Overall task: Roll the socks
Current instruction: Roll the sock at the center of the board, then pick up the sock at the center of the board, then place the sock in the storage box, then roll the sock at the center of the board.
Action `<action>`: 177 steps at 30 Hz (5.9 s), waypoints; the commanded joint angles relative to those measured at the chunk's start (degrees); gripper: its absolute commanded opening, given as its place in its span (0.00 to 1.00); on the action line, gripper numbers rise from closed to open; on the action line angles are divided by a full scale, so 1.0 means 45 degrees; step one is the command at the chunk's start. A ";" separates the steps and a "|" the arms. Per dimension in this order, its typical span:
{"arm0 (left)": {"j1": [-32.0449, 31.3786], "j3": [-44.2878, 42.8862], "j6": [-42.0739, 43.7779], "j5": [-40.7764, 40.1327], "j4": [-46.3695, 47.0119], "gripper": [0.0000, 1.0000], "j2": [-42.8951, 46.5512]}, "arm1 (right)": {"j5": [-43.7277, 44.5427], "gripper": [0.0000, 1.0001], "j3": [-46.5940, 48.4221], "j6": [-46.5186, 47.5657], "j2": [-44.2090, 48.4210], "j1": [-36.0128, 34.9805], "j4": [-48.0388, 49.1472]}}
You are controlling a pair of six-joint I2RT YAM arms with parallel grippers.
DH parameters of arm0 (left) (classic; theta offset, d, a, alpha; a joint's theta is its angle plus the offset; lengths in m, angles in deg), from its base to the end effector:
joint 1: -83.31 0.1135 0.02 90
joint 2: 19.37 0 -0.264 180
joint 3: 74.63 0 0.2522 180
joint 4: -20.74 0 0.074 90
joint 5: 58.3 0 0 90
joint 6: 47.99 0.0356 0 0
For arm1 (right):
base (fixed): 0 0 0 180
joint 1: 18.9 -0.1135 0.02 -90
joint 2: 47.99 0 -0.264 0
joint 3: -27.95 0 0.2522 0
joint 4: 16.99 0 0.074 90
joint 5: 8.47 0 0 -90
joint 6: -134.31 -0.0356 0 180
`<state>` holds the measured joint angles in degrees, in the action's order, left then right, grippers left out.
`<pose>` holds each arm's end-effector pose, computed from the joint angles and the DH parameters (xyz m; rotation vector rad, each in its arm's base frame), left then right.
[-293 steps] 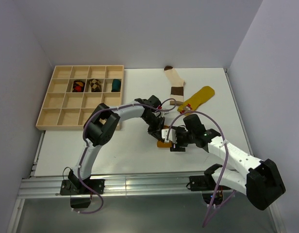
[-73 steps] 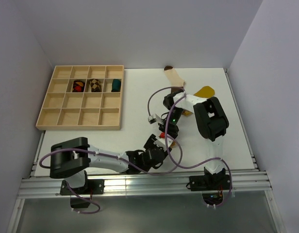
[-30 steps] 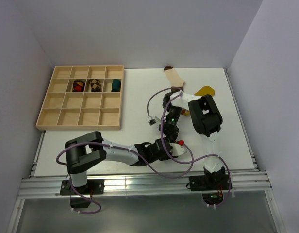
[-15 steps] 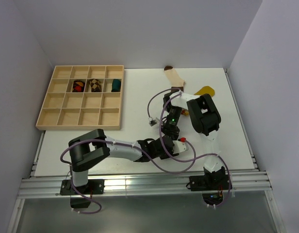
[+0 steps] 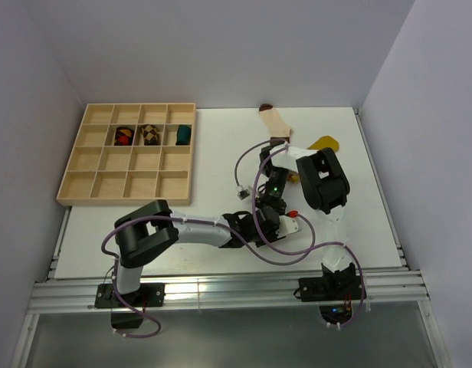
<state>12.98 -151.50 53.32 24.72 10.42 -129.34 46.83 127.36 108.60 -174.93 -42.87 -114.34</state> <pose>0.1390 -0.3760 0.1487 1.4902 1.8196 -0.3737 0.3054 0.1580 0.1232 1.6188 -2.0334 -1.0387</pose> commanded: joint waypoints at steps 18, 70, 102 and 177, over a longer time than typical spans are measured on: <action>0.0997 -0.0525 -0.1789 0.3523 -0.0961 0.00 -0.0621 | -0.2933 0.61 0.0128 -0.2525 0.4416 0.3995 0.2343; 1.5315 -0.1228 -0.3549 -0.9406 -0.0178 0.00 0.2488 | -0.3187 0.59 -0.1748 -0.4952 0.8540 0.7220 0.4885; 1.6506 -0.3984 -0.7180 -0.1048 -0.4359 0.00 -0.2046 | -0.2973 0.59 -0.2411 -0.4912 0.8540 0.7220 0.5099; 1.0178 -0.1932 -0.9467 0.0556 -0.3226 0.53 0.6878 | 0.3666 0.68 -0.3722 -0.6025 0.6591 0.3784 1.2130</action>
<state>58.88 -160.03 11.90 25.90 -8.23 -102.79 57.24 110.11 80.91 -143.45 -22.52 -65.58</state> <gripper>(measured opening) 0.530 0.677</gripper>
